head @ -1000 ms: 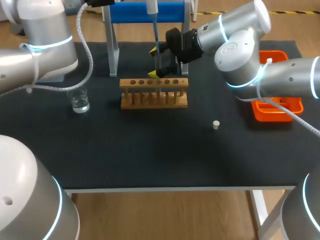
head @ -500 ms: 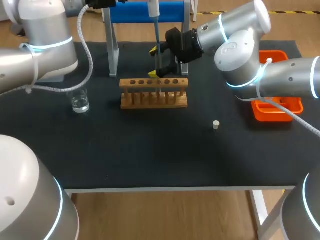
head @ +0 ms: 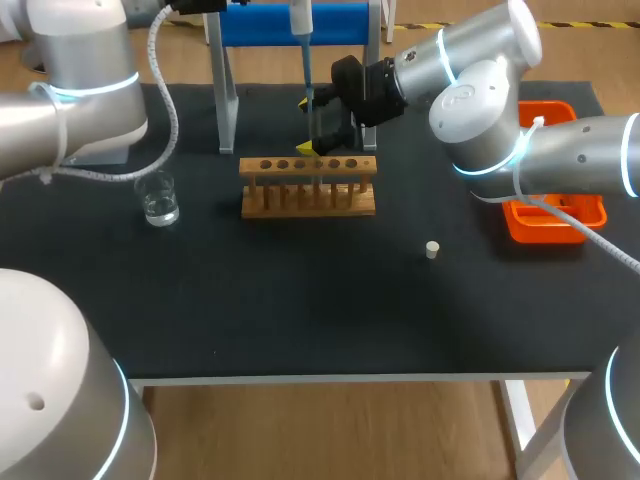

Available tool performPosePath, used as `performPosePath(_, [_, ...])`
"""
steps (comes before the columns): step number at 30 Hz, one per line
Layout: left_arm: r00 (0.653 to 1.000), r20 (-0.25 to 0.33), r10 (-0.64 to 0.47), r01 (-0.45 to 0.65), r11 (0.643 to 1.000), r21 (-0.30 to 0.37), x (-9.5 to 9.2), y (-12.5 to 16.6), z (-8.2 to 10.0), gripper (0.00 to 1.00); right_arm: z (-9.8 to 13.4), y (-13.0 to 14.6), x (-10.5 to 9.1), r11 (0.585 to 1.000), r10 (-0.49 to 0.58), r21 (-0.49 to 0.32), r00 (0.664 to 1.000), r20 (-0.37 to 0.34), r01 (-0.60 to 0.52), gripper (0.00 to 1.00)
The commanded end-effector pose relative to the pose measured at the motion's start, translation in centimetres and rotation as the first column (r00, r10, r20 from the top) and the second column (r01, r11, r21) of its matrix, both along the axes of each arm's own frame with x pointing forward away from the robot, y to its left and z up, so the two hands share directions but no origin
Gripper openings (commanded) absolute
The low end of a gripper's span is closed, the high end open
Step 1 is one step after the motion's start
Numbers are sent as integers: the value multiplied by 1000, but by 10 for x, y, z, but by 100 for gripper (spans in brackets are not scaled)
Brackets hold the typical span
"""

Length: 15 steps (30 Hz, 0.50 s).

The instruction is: Invert the test tube, pick up the pipette, mount the tip to pipette, aspirate from beaker and dispense into the tube, eject the tip, return the pipette, and cap with the stopper.

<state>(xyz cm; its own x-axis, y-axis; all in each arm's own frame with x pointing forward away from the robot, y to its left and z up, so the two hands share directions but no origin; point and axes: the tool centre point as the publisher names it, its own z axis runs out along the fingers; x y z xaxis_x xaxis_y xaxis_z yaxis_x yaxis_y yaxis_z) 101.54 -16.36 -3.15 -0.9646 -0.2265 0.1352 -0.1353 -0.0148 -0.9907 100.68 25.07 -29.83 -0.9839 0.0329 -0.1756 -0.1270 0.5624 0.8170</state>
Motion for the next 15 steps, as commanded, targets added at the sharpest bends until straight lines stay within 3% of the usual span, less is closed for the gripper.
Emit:
performPosePath(1, [1000,11,-2,2,1000,-20,1,-1,-4,0,1,-1,1,1000,3,-4,1000,-3,-3,100])
performPosePath(15, [1000,3,-19,19,999,-33,1,-7,-12,0,1,-1,1,1000,3,-4,1000,-3,-3,100])
